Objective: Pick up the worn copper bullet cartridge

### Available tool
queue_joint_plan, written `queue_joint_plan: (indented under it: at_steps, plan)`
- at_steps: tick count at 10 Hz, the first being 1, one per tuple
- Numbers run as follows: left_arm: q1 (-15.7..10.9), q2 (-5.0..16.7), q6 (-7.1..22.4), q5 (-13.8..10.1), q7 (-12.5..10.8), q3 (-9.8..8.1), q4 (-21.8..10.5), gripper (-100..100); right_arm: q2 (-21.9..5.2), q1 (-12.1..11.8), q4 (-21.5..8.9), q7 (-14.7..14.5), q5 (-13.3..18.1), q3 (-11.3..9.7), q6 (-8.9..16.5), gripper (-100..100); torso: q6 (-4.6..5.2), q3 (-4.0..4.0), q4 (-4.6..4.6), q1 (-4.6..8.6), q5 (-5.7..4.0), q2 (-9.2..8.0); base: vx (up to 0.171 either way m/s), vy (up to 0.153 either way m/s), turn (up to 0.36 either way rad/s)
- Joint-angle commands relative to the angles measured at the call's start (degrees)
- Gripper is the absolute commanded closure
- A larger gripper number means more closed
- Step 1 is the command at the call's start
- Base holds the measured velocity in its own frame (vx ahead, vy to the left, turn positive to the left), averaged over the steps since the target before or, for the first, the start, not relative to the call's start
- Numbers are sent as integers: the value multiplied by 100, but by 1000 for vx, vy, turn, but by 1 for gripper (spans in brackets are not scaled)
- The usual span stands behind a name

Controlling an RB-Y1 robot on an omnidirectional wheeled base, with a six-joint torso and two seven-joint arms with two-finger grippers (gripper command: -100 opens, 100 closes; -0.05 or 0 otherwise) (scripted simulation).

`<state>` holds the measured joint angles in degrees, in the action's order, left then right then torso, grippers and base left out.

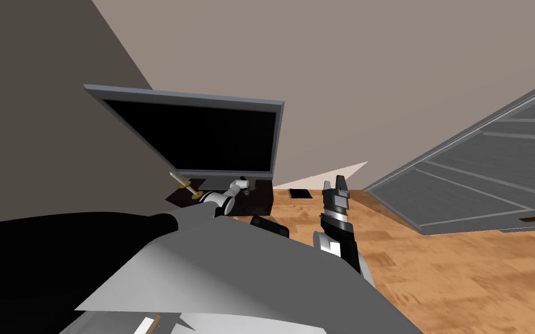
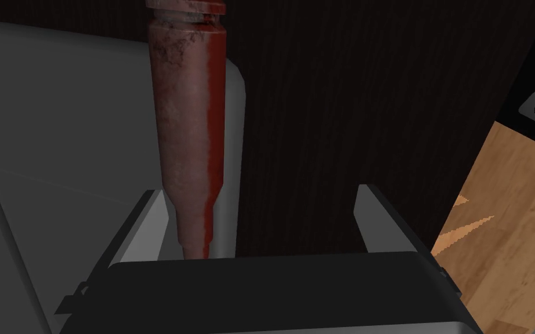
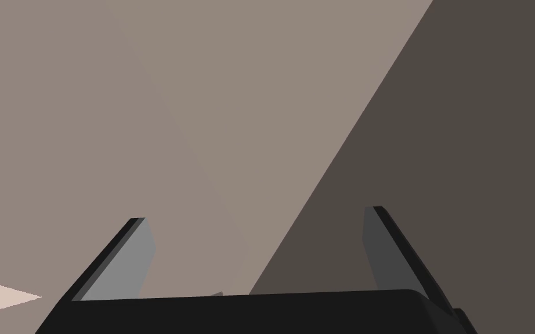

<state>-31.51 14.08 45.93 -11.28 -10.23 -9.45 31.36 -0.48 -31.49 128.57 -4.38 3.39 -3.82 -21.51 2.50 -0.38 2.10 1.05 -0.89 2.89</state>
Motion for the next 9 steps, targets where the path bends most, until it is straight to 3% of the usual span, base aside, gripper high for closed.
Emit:
queue_joint_plan:
  at_steps: [1,3,4,8,9]
  plan:
    - [110,-60,-86,-49,37,-21,-172,-100,0,0,0,0,0,0,0,0,0,0,0,0,0,0,-5,9,-15]
    - [74,-38,-214,-73,64,-39,-188,-100,0,0,0,0,0,0,0,0,-12,-36,-64,-16,40,8,-5,4,-10]
    - [77,-40,-241,-78,73,-41,-205,100,0,0,0,0,0,0,0,0,-12,-43,-68,-22,43,18,0,0,0]
    - [82,-43,-234,-77,75,-39,-207,100,0,0,0,0,0,0,0,0,-13,-47,-67,-24,43,27,-1,-1,0]
    - [82,-43,-235,-77,74,-39,-207,0,0,0,0,0,0,0,0,0,-12,-47,-67,-24,43,28,0,0,0]
